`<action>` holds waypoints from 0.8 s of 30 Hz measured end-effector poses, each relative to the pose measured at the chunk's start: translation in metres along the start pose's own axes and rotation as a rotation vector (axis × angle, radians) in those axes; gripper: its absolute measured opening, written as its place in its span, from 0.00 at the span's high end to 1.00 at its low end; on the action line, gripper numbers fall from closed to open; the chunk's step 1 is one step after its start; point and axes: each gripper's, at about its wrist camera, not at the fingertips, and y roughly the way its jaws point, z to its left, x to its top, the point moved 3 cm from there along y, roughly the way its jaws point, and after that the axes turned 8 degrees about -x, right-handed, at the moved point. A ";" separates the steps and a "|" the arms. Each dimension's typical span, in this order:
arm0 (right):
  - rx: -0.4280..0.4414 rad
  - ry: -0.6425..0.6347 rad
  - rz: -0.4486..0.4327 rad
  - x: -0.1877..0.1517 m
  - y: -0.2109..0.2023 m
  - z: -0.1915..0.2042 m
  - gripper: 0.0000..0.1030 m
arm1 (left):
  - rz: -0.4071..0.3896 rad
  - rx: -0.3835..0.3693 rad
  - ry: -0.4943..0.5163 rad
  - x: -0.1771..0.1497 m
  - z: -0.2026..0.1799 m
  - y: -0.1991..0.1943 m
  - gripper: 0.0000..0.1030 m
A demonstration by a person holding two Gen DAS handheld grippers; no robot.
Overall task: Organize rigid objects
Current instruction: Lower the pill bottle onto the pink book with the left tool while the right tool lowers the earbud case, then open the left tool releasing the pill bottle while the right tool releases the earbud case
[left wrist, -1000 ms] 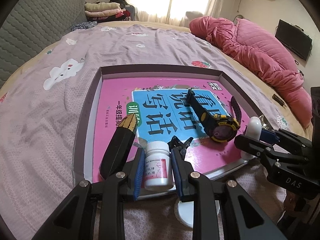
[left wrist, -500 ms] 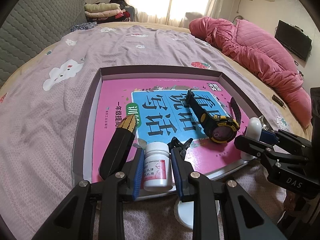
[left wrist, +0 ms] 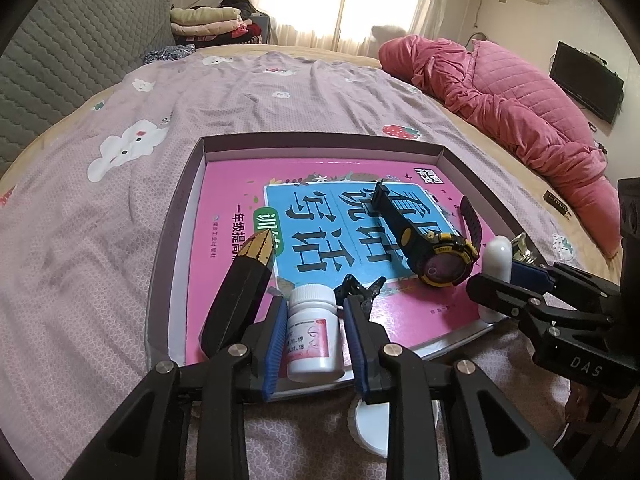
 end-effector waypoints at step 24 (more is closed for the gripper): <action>-0.012 -0.053 -0.054 -0.003 -0.022 0.007 0.54 | -0.044 -0.022 0.022 -0.001 -0.009 -0.024 0.56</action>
